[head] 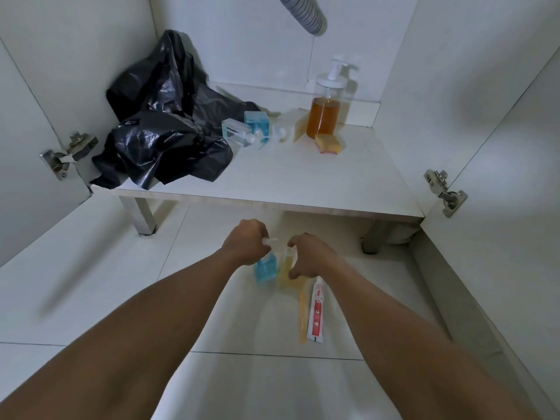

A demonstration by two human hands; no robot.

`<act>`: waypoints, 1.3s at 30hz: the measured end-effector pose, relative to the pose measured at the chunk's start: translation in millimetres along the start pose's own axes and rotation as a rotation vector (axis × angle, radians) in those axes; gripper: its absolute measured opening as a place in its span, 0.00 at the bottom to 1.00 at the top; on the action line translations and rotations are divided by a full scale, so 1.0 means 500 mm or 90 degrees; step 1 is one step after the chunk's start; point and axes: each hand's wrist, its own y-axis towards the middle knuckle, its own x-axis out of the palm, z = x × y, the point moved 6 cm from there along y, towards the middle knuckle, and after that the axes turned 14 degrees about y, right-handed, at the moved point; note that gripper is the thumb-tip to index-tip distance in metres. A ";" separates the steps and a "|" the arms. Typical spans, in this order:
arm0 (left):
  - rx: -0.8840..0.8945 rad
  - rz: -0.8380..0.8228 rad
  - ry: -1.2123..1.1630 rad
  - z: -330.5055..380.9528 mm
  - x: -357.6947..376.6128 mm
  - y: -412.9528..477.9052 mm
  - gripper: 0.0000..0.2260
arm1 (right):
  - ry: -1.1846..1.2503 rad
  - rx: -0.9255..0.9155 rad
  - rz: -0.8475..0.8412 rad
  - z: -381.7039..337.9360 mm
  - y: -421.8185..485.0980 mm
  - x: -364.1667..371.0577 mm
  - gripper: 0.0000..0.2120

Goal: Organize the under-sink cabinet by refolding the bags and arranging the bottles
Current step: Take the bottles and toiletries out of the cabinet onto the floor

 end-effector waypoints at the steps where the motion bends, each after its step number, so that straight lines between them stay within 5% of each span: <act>1: -0.021 0.002 -0.009 -0.011 0.011 0.002 0.11 | -0.004 -0.005 0.006 0.005 0.005 0.011 0.38; 7: -0.081 0.035 -0.033 -0.053 0.047 0.019 0.13 | -0.056 -0.032 -0.018 0.028 0.042 0.068 0.37; 19: -0.021 -0.054 -0.051 -0.046 0.059 0.029 0.24 | -0.016 -0.053 -0.008 0.025 0.051 0.081 0.39; 28: -0.017 -0.004 0.023 -0.007 -0.042 0.022 0.25 | -0.039 -0.090 0.094 -0.054 0.016 -0.104 0.16; 39: 0.021 0.121 0.140 0.028 -0.324 0.112 0.20 | -0.019 -0.142 0.229 -0.168 0.075 -0.334 0.19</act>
